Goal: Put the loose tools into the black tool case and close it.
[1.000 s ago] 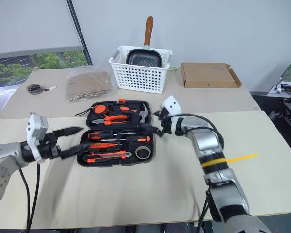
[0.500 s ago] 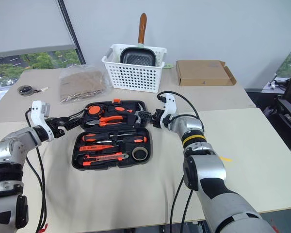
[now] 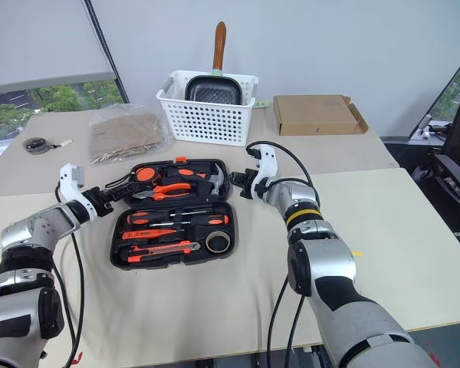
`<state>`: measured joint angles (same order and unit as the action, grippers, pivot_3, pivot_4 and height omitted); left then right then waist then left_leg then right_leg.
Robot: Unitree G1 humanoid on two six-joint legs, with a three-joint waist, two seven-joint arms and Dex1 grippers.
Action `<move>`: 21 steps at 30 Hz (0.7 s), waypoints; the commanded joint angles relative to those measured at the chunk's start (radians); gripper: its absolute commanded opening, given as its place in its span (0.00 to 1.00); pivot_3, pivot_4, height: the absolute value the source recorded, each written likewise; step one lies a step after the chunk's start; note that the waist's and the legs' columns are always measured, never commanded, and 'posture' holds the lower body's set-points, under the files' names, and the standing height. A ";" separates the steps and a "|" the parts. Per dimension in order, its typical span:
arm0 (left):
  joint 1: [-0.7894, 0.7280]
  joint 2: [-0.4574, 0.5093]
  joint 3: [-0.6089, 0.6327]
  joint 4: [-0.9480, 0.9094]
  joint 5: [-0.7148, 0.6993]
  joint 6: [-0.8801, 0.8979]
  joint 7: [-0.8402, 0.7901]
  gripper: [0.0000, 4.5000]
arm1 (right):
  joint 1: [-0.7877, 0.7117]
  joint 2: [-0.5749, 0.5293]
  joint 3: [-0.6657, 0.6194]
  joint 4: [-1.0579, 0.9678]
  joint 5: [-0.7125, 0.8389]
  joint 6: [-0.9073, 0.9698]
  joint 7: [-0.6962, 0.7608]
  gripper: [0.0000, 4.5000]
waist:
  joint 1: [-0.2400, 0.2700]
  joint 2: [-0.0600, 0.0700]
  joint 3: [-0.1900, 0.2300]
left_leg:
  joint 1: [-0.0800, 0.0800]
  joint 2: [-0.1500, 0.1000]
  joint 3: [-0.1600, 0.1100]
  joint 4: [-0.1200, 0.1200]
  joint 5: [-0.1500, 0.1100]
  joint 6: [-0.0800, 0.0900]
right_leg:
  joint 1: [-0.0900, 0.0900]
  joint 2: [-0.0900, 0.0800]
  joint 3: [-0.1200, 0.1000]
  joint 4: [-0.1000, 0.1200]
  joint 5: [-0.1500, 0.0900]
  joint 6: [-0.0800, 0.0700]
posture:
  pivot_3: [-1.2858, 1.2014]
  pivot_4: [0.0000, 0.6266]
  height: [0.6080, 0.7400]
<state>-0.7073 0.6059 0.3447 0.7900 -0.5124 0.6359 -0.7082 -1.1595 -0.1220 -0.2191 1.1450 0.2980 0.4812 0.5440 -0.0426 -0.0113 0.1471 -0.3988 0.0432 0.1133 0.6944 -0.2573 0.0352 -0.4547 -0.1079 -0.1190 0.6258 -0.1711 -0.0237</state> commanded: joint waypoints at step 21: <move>-0.167 -0.012 0.043 0.310 0.061 -0.165 0.035 0.78 | -0.012 -0.026 -0.002 -0.035 -0.018 -0.027 0.031 0.00 | 0.002 0.000 0.000 | 0.000 0.000 0.000 0.000 0.000 0.000 | 0.000 -0.001 0.000 0.000 0.000 0.000 | 0.52 0.24 0.70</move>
<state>-0.8576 0.5932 0.3776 1.0861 -0.4637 0.4818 -0.6701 -1.1592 -0.1313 -0.2142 1.1458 0.2781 0.4783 0.5651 -0.0406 -0.0116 0.1469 -0.3989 0.0428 0.1129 0.6944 -0.2572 0.0351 -0.4546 -0.1085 -0.1195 0.6262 -0.1710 -0.0235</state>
